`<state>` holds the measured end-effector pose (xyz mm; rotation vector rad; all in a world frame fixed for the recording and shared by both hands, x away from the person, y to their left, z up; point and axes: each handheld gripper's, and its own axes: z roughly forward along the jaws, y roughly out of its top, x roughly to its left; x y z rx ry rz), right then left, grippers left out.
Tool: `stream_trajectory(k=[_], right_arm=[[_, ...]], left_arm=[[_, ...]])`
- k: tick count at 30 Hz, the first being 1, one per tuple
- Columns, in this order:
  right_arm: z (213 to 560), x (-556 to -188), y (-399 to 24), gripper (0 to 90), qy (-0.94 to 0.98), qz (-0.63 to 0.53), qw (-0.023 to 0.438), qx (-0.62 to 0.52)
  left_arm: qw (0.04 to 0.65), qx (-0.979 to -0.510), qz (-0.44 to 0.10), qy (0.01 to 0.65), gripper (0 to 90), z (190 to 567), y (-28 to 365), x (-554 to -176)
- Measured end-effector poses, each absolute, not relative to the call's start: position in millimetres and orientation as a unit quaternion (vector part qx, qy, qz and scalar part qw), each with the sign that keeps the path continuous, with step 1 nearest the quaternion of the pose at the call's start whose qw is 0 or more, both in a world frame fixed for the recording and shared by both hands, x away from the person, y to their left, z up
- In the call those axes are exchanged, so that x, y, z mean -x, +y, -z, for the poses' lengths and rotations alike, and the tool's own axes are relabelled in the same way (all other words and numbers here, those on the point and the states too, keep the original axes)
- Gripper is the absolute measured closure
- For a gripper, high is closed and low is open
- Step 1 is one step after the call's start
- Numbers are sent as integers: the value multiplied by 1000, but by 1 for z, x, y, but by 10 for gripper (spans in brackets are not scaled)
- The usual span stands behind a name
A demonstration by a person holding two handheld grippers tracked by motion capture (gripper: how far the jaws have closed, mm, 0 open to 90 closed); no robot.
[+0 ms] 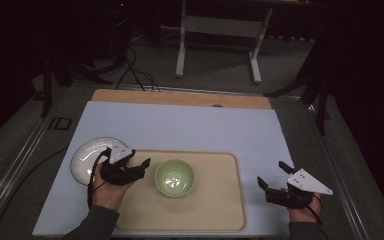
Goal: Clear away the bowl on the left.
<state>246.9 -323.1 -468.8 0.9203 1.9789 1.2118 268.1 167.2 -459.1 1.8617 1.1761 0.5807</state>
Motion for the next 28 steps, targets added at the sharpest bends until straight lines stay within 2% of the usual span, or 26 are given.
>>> stream_trajectory(k=[13, 28], right_arm=[[469, -247, -323, 109, 752, -461, 317, -350], [469, -247, -323, 109, 751, -461, 317, -350]], left_arm=[[404, -714, -283, 497, 354, 454, 215, -259], [435, -669, -295, 526, 336, 456, 267, -249]])
